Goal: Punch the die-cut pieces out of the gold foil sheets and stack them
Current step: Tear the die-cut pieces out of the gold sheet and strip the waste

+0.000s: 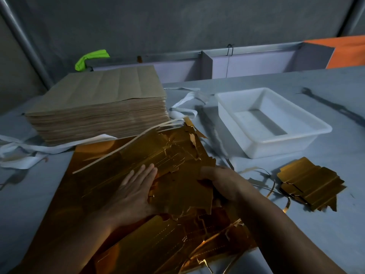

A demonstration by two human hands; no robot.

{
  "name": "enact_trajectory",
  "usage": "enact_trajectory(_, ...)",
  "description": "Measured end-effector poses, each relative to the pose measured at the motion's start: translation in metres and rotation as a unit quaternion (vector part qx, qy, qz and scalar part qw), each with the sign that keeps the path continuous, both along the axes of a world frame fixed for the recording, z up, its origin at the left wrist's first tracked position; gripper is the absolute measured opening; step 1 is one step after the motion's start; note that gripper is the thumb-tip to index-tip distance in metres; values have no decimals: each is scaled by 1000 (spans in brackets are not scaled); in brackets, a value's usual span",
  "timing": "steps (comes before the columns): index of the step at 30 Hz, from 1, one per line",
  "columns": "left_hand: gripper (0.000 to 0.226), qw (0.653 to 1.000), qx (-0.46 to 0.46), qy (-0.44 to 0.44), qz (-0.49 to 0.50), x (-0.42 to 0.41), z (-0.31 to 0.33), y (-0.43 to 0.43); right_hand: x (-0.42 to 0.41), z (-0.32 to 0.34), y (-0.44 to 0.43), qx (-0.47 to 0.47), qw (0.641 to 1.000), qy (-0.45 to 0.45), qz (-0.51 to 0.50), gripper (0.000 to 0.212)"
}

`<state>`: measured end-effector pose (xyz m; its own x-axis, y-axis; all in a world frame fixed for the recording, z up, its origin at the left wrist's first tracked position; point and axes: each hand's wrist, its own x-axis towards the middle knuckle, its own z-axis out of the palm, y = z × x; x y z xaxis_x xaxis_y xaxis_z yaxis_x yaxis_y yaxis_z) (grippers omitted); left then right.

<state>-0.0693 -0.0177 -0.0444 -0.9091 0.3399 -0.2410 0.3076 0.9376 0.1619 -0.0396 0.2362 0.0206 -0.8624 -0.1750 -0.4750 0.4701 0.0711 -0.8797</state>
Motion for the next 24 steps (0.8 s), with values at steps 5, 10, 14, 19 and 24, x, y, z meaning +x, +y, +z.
enact_trajectory(5, 116, 981, 157, -77, 85, -4, 40, 8, 14, 4, 11, -7, 998, 41, 45, 16)
enact_trajectory(10, 68, 936, 306, -6, 172, 1, 79, 40, 15, 0, 8, 13, 996, 61, 61, 13)
enact_trajectory(14, 56, 879, 382, -175, 224, 5, 97, 73, 12, 0, -1, 36, 992, 65, 97, 16)
enact_trajectory(19, 45, 817, 420, -258, 299, 1, 96, 94, 14, 0, -10, 56, 989, 57, 125, 16)
enact_trajectory(24, 29, 799, 435, -239, 340, -3, 91, 100, 14, 0, -8, 62, 992, 49, 100, 14)
